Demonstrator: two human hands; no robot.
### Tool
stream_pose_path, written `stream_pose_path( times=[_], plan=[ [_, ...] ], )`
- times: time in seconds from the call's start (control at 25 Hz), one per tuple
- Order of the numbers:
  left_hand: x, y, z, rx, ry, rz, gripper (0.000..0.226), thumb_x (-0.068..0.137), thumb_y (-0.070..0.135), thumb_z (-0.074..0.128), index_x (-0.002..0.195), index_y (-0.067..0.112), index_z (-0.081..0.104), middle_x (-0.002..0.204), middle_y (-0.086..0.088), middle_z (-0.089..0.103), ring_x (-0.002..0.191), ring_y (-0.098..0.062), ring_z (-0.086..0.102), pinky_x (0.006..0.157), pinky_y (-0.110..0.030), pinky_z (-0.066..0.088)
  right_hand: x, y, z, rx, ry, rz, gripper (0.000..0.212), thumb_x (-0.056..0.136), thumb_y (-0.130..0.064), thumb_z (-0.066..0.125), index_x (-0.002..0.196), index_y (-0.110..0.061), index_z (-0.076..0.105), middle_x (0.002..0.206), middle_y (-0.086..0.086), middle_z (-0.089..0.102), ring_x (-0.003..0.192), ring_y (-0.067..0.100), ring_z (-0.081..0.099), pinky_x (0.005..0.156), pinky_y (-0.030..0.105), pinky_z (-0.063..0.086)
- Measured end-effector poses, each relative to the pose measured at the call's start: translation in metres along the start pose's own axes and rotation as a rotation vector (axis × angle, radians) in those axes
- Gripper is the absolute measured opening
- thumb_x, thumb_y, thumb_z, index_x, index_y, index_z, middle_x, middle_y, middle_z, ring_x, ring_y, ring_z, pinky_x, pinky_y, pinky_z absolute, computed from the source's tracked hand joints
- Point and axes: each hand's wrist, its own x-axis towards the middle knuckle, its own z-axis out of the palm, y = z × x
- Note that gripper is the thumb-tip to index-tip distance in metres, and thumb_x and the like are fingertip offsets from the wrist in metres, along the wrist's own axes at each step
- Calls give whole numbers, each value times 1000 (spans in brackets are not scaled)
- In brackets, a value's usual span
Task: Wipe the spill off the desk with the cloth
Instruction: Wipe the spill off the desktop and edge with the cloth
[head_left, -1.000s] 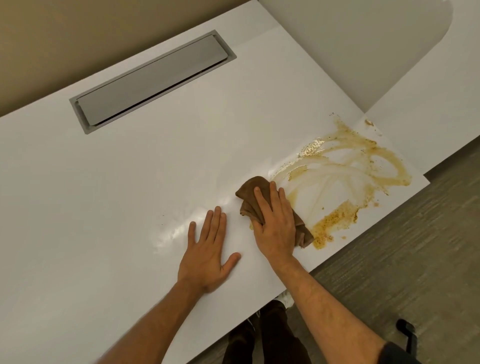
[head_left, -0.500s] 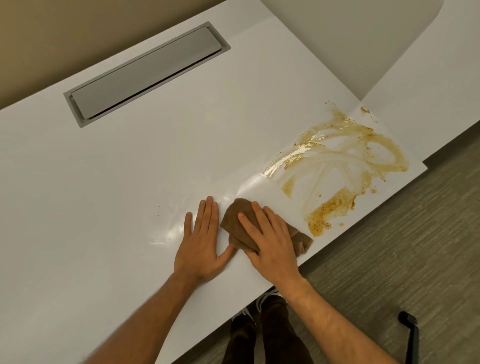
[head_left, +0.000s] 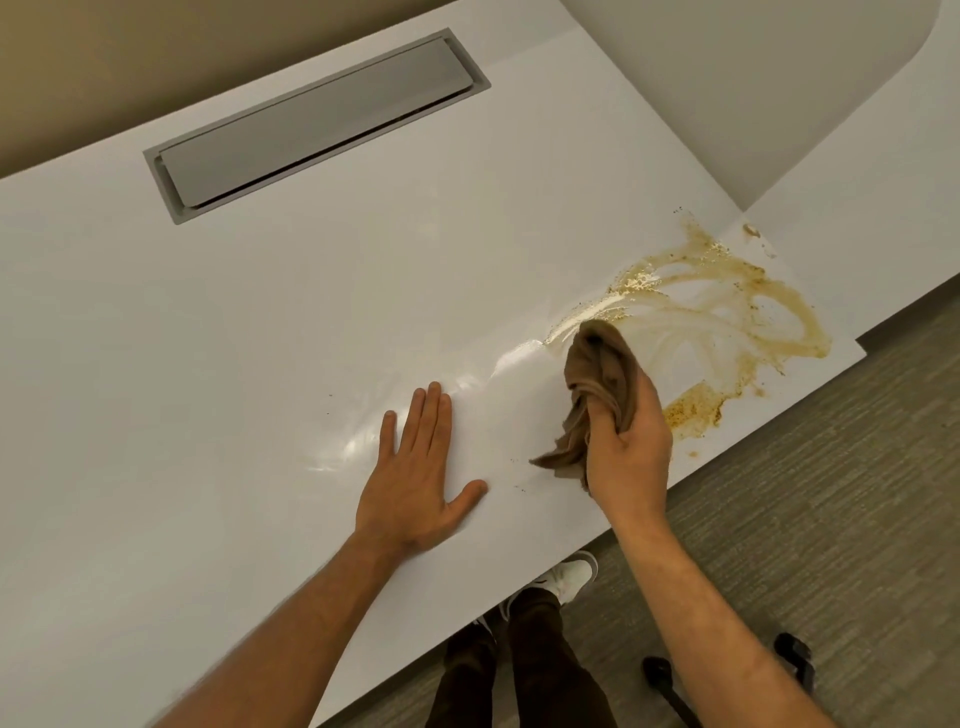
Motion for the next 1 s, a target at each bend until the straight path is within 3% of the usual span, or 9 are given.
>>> stream_pose_path(
  times=[0.12,0.16,0.24,0.32,0.44,0.52,0.8,0.88,1.0],
  plan=[
    [0,0,-1,-2,-14,-11,103,98,78,27,166,13,-13,176,-4,-17,163,-22,-13,131,-57,2,23,3,21,-451,-80,-79,68,106,-21,50,164,-29,16,173,7,9,156,31,18,125,52,27],
    [0,1,-2,-1,-18,-12,102,98,78,26,166,13,-14,176,-5,-17,163,-22,-13,131,-57,3,23,8,31,-641,-90,-105,71,105,-23,50,165,-23,12,173,13,3,157,39,13,125,56,23],
    [0,1,-2,4,-19,-12,102,98,78,24,166,12,-13,176,-5,-16,163,-23,-12,131,-58,4,24,17,44,-853,-89,-178,77,102,-39,53,164,-15,16,170,22,9,154,48,16,123,58,25],
    [1,2,-3,11,-38,-18,102,98,79,22,166,13,-13,176,-5,-16,163,-23,-13,131,-58,3,31,20,52,-778,-47,-158,84,97,-49,60,163,-13,22,169,21,19,152,46,25,121,56,30],
    [2,3,-4,42,-56,-16,101,98,81,20,167,15,-13,176,-5,-19,162,-23,-17,131,-57,1,40,20,58,-507,6,-97,89,94,-38,70,162,-6,22,166,18,31,150,37,35,118,55,36],
    [3,3,-5,40,-63,-15,101,98,81,20,167,15,-13,175,-5,-21,162,-23,-18,131,-56,-1,46,20,63,-462,-16,-110,88,94,-32,71,162,-5,22,166,17,30,151,35,34,120,53,35],
    [4,2,-5,29,-63,2,100,98,81,15,167,14,-10,176,-5,-19,163,-23,-15,130,-54,-4,52,24,61,-484,-381,-403,76,89,-21,76,155,-10,41,162,13,38,148,36,39,121,51,32],
    [3,1,-6,22,-59,6,98,98,80,13,167,13,-9,176,-5,-18,163,-22,-15,130,-53,-5,49,26,54,-455,-488,-445,72,88,-14,74,154,-13,44,163,9,38,150,37,35,121,55,30],
    [1,0,-7,-19,-46,28,97,99,78,12,168,11,-5,176,-6,-14,163,-22,-12,131,-52,-6,33,35,39,-395,-599,-448,71,84,-6,75,149,-17,51,160,-1,41,151,34,34,122,52,27]
  ],
)
